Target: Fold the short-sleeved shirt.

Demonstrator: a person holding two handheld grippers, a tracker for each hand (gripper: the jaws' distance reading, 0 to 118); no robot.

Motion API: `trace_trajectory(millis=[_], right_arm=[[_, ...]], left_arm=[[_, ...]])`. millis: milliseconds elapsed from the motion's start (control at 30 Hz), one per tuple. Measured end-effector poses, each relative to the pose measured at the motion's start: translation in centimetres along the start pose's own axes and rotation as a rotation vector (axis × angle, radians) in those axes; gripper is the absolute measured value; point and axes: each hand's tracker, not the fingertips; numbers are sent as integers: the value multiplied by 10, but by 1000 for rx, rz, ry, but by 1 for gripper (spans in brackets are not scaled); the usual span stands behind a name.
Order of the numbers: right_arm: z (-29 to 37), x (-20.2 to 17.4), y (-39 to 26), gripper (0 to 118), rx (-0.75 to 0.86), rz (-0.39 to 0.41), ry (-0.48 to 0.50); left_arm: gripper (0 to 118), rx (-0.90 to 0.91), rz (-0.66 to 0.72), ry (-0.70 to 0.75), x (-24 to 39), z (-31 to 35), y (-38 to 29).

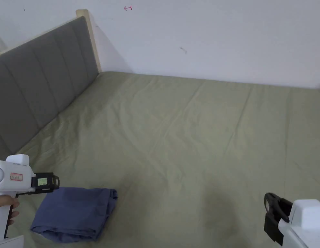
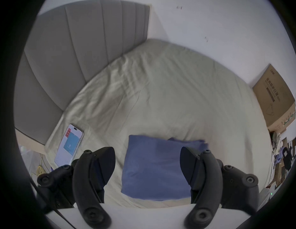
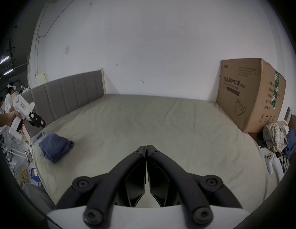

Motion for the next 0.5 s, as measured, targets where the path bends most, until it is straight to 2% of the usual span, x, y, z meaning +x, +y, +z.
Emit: trace_trajectory(millis=[67, 333, 400, 500], right_arm=[[16, 6, 12, 0, 33, -2, -9], [91, 36, 67, 0, 193, 11, -73], [112, 44, 81, 0, 236, 12, -87], [97, 39, 74, 0, 285, 35, -107]], left_arm=[[87, 57, 3, 4, 16, 25, 4], [86, 495, -9, -34, 113, 149, -8], [86, 599, -56, -10, 143, 177, -16], [86, 726, -125, 6, 189, 211, -32]])
